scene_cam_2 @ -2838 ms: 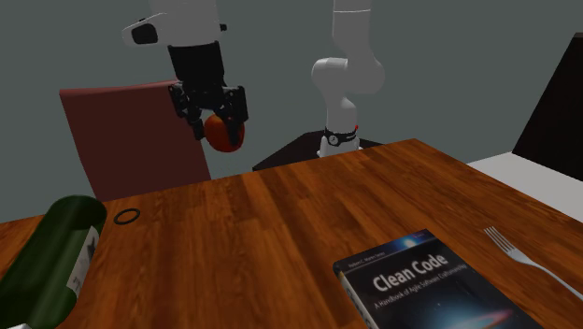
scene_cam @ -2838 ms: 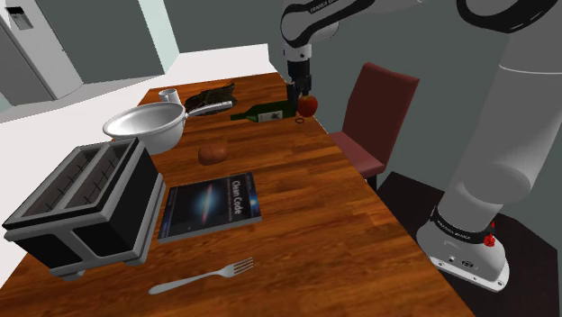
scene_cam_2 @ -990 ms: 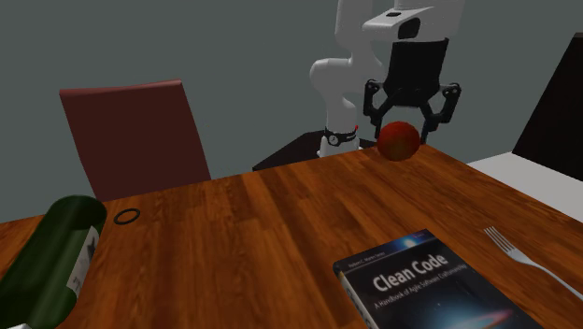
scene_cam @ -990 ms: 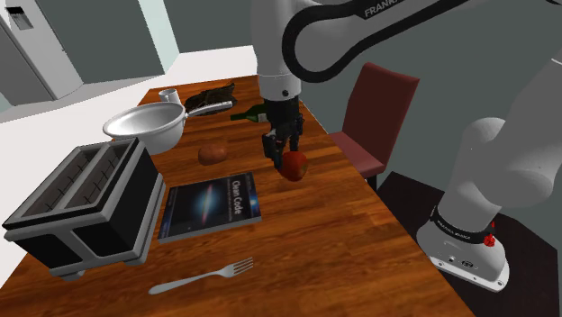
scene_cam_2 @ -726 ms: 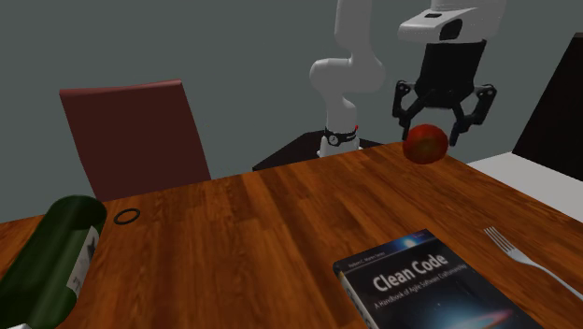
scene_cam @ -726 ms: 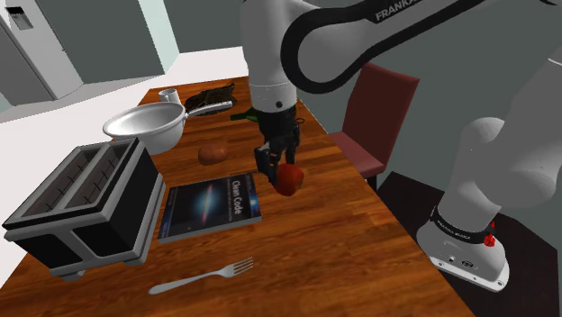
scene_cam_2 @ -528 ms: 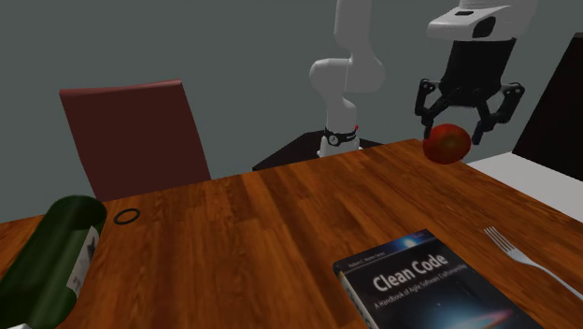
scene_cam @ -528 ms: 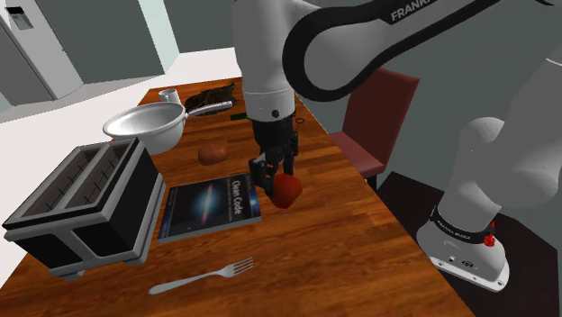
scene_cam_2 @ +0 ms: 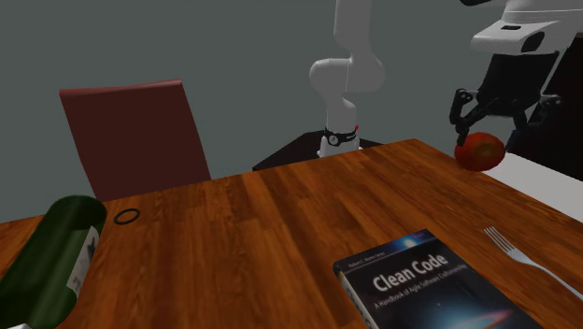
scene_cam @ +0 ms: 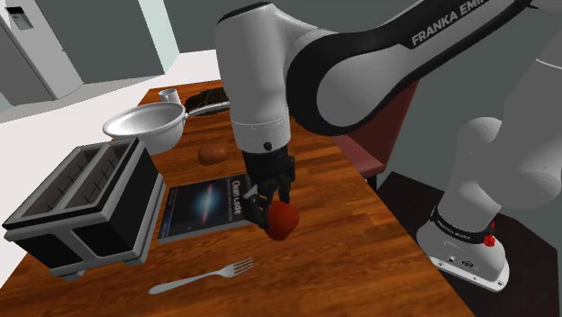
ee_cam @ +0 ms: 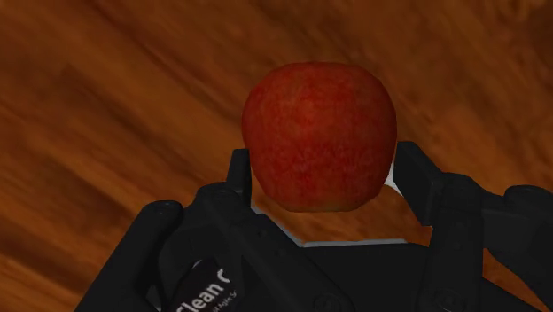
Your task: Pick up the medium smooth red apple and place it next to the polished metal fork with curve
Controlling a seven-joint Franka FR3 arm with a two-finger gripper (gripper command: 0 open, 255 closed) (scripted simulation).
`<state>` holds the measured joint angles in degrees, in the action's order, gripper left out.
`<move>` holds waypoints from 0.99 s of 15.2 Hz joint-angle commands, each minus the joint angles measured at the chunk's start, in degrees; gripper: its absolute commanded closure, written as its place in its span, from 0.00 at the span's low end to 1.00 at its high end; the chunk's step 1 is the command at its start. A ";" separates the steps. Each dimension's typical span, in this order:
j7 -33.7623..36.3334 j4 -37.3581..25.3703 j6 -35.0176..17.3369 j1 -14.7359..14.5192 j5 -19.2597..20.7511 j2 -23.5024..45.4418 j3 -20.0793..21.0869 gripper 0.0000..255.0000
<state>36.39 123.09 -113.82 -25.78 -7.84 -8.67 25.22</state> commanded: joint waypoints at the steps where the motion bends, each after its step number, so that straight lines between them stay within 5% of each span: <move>1: 0.24 0.86 -1.49 -0.07 0.16 0.63 0.22 1.00; 15: 1.17 7.20 -12.50 -0.20 1.80 5.64 1.06 1.00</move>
<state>37.40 129.96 -125.40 -25.98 -6.29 -3.64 26.21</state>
